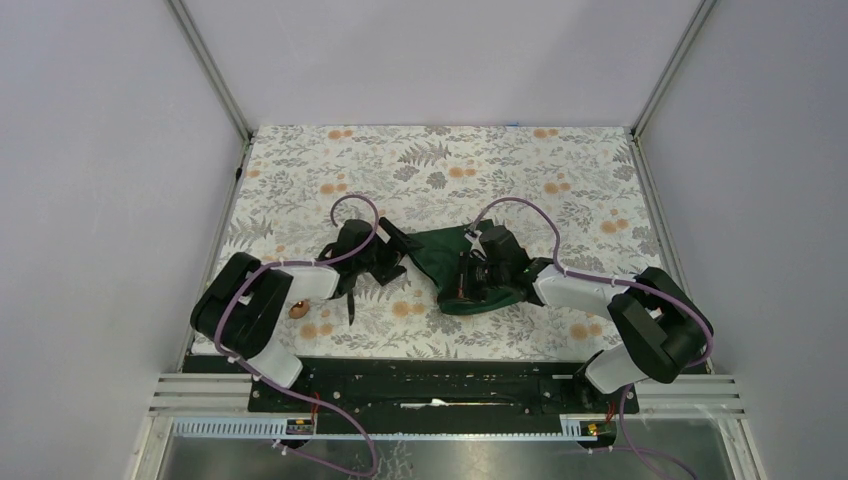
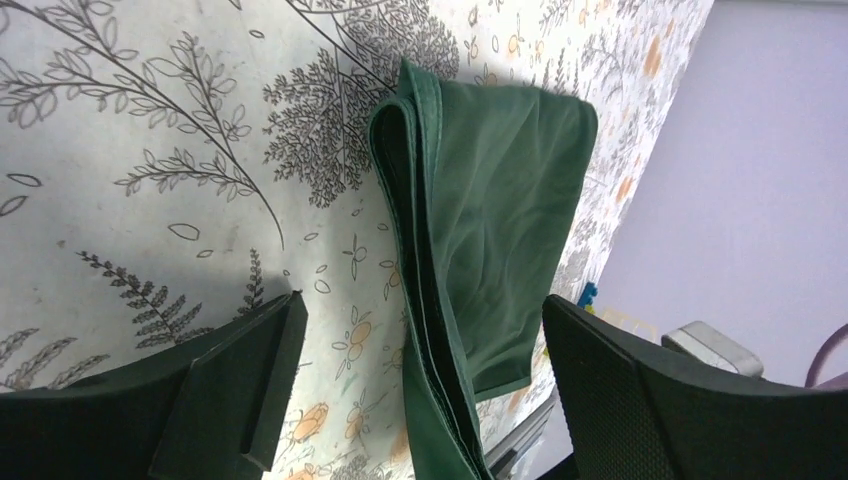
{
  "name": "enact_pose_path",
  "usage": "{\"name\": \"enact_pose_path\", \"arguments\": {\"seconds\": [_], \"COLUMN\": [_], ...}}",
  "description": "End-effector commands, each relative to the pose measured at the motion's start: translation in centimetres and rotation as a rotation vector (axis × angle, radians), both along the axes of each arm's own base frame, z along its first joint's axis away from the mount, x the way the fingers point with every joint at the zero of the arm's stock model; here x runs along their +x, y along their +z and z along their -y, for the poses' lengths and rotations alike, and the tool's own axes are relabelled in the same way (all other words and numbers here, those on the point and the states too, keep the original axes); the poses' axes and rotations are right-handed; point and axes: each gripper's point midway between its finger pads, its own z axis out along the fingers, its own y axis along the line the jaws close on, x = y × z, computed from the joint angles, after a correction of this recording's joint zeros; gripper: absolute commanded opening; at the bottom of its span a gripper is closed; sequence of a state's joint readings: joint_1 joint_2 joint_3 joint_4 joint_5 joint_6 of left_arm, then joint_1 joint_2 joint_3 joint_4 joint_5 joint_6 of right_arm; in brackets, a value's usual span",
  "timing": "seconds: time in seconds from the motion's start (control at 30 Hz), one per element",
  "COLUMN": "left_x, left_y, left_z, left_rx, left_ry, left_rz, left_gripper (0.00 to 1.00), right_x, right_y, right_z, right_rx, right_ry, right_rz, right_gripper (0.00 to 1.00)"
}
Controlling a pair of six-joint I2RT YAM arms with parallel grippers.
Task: Fold the napkin into a case and place the utensils inside
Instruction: Pick up the lower triangle-folded napkin from the center of the board.
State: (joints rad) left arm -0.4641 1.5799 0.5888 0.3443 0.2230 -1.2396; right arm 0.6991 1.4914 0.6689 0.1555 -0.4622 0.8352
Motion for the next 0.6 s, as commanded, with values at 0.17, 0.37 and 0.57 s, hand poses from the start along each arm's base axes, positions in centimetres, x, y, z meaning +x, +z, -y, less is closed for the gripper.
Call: {"name": "enact_pose_path", "arguments": {"seconds": [0.17,0.37,0.57], "left_x": [3.0,4.2,5.4], "left_y": [-0.7,-0.7,-0.7], "left_z": [-0.2,-1.2,0.0], "left_rx": [-0.061,0.043,0.069], "left_ry": [0.085,0.097,0.016], "left_rz": [0.091,0.154,0.186], "left_gripper": [0.68,0.55,0.56], "right_x": [0.1,-0.1,-0.5], "right_y": [2.0,1.8,1.8], "right_z": [-0.1,-0.1,0.0], "right_rx": [0.094,0.104,0.114], "right_ry": [0.04,0.053,0.064], "right_rz": [0.04,0.033,0.028], "right_gripper": [0.0,0.0,0.0]}}
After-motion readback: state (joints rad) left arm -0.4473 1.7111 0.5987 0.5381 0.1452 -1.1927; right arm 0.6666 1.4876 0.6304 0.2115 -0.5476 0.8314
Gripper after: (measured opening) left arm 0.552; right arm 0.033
